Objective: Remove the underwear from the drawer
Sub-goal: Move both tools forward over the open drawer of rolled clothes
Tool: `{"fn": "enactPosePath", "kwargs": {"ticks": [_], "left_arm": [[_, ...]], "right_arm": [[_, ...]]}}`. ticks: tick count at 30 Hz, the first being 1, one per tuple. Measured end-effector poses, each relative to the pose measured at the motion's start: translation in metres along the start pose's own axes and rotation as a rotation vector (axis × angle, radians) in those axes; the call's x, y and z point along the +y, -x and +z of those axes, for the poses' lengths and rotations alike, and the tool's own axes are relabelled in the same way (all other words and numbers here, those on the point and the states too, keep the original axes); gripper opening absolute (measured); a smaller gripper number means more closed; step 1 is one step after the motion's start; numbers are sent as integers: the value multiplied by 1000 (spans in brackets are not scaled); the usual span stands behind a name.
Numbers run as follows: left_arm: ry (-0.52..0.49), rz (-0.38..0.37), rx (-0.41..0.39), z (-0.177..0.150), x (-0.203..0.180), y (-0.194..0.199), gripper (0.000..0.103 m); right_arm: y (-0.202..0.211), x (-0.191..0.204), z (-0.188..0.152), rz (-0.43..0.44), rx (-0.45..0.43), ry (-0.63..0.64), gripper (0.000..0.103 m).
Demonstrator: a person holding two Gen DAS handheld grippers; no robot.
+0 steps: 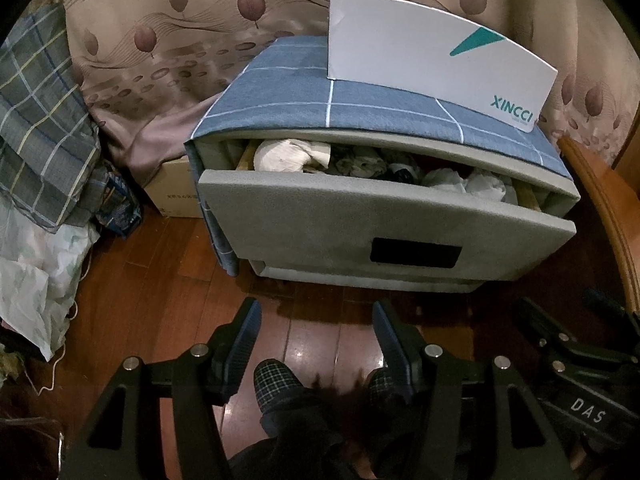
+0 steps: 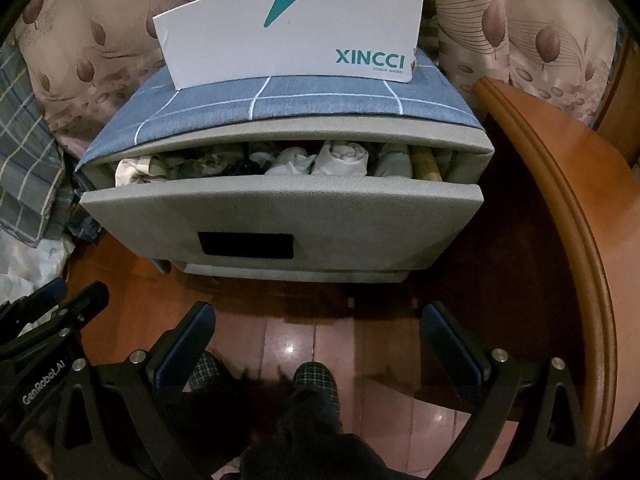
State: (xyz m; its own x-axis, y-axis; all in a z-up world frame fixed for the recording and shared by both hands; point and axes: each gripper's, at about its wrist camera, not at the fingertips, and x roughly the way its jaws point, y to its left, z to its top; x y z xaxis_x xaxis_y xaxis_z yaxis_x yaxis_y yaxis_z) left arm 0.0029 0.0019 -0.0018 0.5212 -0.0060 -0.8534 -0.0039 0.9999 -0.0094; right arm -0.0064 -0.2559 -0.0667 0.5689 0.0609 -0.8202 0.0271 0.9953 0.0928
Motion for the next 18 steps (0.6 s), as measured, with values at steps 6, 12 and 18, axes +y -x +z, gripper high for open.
{"fn": "enactPosePath", "kwargs": {"ticks": [6,12,18], "left_arm": [[42,-26,-10,1,8,3,59],[58,-93,-40,9,14,9,59],[13,-108,-98,38,20,6,59]], "right_arm": [[-1,-11,9,75,22,-28,102],[-2,-21,35,25,-15,28,102],[-15,-32,63,2,-36,35,102]]}}
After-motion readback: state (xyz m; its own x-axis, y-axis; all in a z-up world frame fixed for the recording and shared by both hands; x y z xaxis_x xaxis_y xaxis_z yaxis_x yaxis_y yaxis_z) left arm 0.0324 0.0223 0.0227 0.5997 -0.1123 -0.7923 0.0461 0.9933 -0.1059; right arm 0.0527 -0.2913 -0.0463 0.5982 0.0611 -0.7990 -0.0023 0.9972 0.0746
